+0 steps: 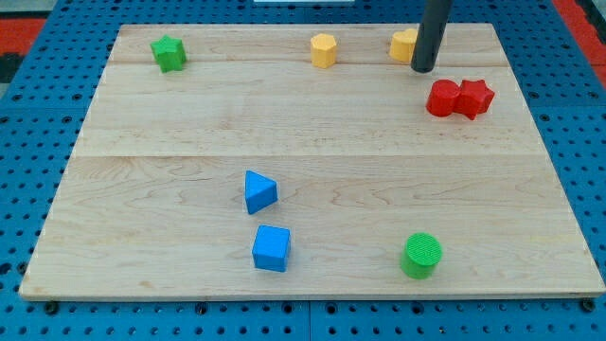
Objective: Slide the blue cube slightly left
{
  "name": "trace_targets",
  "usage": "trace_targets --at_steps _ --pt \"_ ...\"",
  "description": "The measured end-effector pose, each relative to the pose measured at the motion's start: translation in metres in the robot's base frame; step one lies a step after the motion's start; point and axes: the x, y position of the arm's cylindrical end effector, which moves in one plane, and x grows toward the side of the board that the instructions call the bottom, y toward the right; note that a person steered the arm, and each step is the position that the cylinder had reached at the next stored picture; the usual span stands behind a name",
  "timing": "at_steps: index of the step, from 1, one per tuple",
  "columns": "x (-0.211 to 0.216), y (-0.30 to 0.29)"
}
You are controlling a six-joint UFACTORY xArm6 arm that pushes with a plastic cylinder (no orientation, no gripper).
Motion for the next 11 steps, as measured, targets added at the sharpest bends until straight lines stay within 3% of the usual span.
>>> trace_targets --at_steps 1,2,3,4,5,8,9,10,11 --pt "-0.013 0.063" --pt "0.037 0.129" --pt "0.121 0.156" --pt "0.210 0.127" --pt "0.256 0.009" --pt "0.257 -0.138" --pt "0.306 -0.150" --pt "0.305 -0.229" --pt "0.254 -0.223"
